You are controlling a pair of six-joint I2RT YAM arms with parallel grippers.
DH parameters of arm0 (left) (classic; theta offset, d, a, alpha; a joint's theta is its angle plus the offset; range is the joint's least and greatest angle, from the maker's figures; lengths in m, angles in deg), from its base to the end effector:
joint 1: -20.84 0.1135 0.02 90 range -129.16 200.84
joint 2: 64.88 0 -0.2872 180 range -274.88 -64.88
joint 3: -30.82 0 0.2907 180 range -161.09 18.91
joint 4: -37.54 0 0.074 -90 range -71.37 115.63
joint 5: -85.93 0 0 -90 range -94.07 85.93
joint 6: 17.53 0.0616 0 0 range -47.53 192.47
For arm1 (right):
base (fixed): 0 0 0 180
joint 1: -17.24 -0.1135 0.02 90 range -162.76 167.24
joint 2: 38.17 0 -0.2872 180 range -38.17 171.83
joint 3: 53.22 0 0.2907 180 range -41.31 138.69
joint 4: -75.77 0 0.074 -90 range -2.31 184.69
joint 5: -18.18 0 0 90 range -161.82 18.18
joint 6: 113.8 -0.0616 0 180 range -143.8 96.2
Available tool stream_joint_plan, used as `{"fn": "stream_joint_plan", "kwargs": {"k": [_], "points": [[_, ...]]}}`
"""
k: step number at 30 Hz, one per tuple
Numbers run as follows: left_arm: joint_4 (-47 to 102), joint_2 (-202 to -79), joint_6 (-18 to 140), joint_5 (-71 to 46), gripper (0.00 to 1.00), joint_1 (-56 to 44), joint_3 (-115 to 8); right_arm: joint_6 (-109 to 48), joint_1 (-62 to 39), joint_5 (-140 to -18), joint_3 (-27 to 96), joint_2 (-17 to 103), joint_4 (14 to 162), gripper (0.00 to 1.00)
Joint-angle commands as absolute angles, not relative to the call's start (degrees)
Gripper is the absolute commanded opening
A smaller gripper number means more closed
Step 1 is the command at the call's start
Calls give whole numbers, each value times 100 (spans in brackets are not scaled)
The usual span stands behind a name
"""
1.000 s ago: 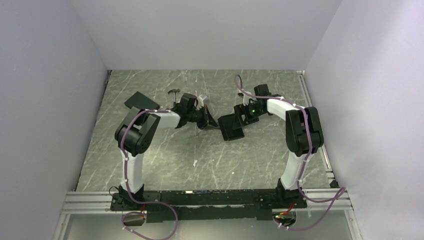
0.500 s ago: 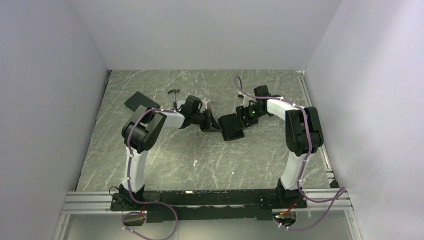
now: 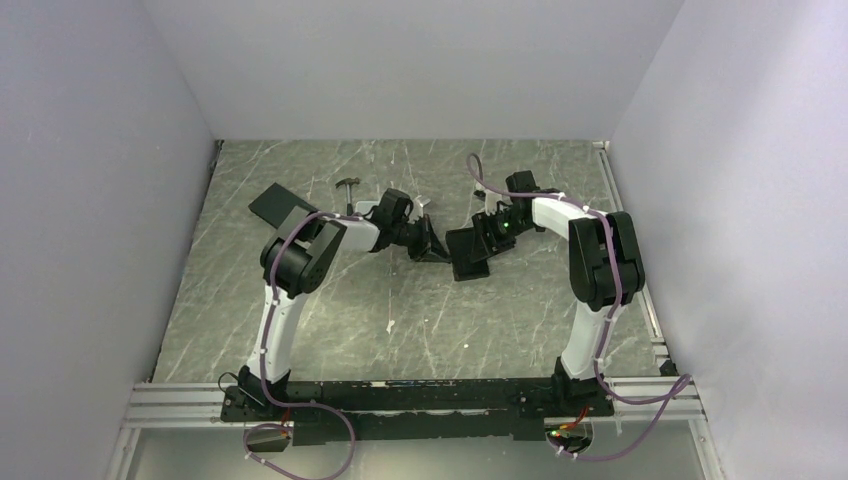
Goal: Fold the paper box
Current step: Close the paper box at the center of the board.
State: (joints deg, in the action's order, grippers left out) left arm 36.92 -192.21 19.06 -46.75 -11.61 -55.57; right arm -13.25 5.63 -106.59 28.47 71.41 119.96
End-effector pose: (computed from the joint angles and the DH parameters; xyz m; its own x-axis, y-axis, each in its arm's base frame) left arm 0.4021 -0.3051 0.0722 -0.9941 -0.0674 -0.0849 0.0408 0.4934 -0.8689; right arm 0.3960 0.1172 0.1296 -0.8545 -0.3291 -0.4018 -0.5021 0.7213 0.4771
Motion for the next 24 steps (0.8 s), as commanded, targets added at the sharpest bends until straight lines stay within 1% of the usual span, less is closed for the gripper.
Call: {"fn": "stream_joint_plan", "kwargs": {"k": [1, 5, 10, 14, 18, 24], "points": [[4461, -19558, 1534, -4773, 0, -1460, -5921, -1249, 223, -11203, 2960, 7483, 12134, 46], [5139, -19633, 1121, -4903, 0, -1551, -5836, -1316, 230, -11599, 3001, 7684, 12176, 45], [6838, -19876, 104, -5183, 0, -1568, -5580, -1478, 284, -11960, 3023, 7857, 12175, 46], [7585, -20013, -557, -5190, 0, -1585, -5454, -1569, 407, -12076, 2983, 7901, 12124, 46], [7529, -20011, -687, -5066, 0, -1589, -5410, -1501, 434, -11825, 2988, 7901, 12151, 46], [6366, -19653, 61, -4775, 0, -1492, -5148, -1409, 688, -11264, 2938, 7514, 12066, 58]]}}
